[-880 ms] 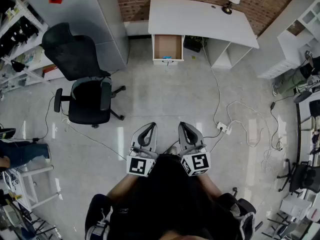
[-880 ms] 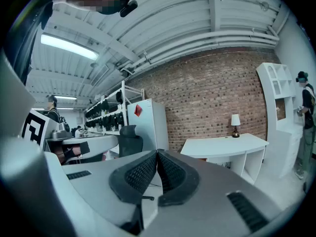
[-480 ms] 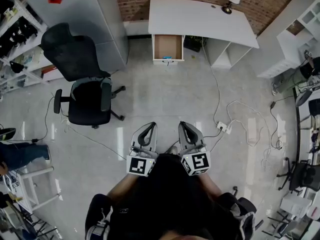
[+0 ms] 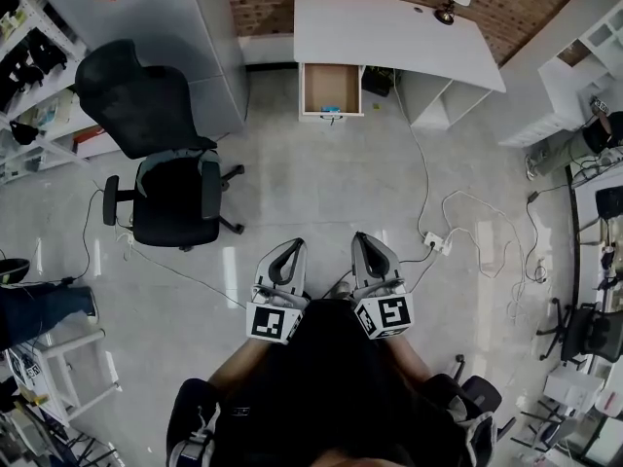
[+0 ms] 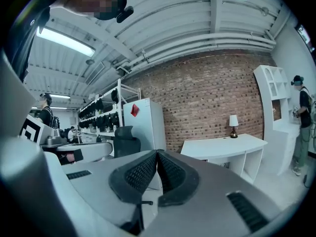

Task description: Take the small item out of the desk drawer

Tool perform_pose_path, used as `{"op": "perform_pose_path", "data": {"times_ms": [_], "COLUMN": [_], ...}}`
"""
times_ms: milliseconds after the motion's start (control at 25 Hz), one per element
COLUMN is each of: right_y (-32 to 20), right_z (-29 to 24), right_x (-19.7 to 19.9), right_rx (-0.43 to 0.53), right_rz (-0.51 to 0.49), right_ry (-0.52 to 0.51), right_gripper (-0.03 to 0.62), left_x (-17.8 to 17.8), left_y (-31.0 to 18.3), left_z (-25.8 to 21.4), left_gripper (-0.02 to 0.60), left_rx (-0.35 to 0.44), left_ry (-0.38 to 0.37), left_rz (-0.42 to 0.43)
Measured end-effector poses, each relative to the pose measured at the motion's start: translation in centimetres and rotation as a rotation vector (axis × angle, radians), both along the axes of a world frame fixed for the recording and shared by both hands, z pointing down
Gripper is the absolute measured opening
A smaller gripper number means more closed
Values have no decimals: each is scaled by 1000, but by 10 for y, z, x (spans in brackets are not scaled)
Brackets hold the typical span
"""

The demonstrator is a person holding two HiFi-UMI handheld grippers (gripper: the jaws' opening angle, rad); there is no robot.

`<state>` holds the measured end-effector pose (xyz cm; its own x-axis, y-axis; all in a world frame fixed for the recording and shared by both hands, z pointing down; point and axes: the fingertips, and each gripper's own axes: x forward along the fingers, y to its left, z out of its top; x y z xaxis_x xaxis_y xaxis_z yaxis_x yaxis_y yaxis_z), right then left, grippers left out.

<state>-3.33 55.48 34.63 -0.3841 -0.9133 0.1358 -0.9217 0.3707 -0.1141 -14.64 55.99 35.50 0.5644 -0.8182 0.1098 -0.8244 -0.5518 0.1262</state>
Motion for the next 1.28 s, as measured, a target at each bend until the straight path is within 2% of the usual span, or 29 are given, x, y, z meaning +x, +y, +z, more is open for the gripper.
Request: {"op": "perform_pose_path", "data": {"times_ms": [240,440,520,800,1080,1280], "right_y": [-17,-39,-58,-139,-252,-334], "right_z": [3,6,9,27,36,50], "right_x": [-26,-22,-17,0,43,82], "right_rx": [10,-13,-13,-18,-53,-71], "right_rz": [37,54,53,-4,-73,-125], "right_ry": [32,26,16,0,-8,23], "right_gripper": [26,26,26,26,26,26], "left_x": [-34,-39,-36,-15,31,67], "left_y": [-24,-44,-60,-138,-240,-305], "left_z": [9,17,17,22,23,18], "left_gripper": [9,9,9,9,9,9], "left_rx": [-7,-27,2,17,-52,-18], "left_ry": [-6,0,15,0,-87,-58], "left_rz": [20,13,5,-23,-40,-75]}}
